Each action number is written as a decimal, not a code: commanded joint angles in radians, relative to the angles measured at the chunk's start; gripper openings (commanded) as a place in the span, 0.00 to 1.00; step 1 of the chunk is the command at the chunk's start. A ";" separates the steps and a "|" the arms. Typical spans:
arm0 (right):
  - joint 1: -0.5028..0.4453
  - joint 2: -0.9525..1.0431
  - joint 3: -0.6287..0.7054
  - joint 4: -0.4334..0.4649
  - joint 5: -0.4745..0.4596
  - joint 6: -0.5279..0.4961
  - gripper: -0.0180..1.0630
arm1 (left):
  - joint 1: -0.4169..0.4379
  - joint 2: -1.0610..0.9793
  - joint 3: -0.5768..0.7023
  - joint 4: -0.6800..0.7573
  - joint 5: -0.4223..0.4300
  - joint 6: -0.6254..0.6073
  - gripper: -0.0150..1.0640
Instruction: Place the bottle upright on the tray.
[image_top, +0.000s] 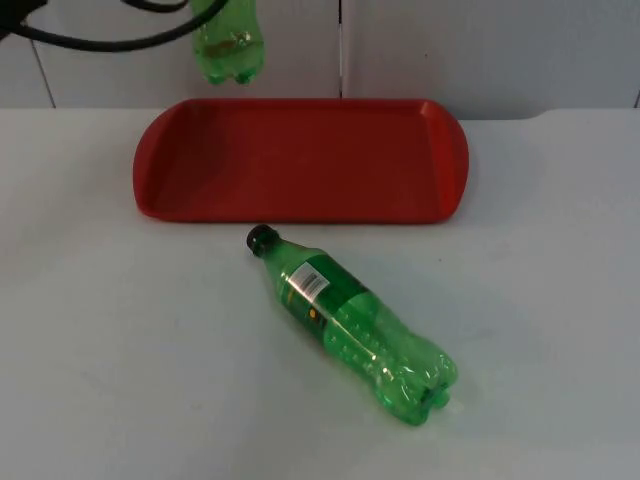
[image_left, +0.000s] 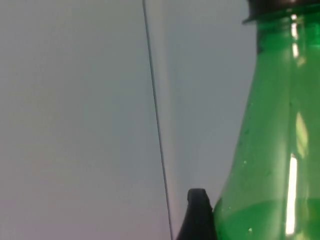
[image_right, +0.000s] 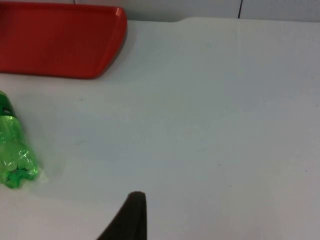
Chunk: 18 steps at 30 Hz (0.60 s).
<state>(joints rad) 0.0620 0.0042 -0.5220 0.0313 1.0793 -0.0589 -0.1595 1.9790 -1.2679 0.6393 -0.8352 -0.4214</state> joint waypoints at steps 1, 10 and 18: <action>-0.006 -0.004 0.005 -0.003 0.000 -0.002 0.99 | -0.001 0.048 -0.040 -0.035 -0.068 0.043 0.01; -0.006 -0.004 0.005 -0.003 0.000 -0.002 0.99 | -0.001 0.250 -0.194 -0.058 -0.112 0.084 0.01; -0.006 -0.004 0.005 -0.003 0.000 -0.002 0.99 | -0.001 0.420 -0.304 -0.192 -0.117 0.183 0.01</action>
<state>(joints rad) 0.0620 0.0042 -0.5220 0.0313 1.0793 -0.0589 -0.1595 2.3627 -1.5401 0.5046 -0.9258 -0.2680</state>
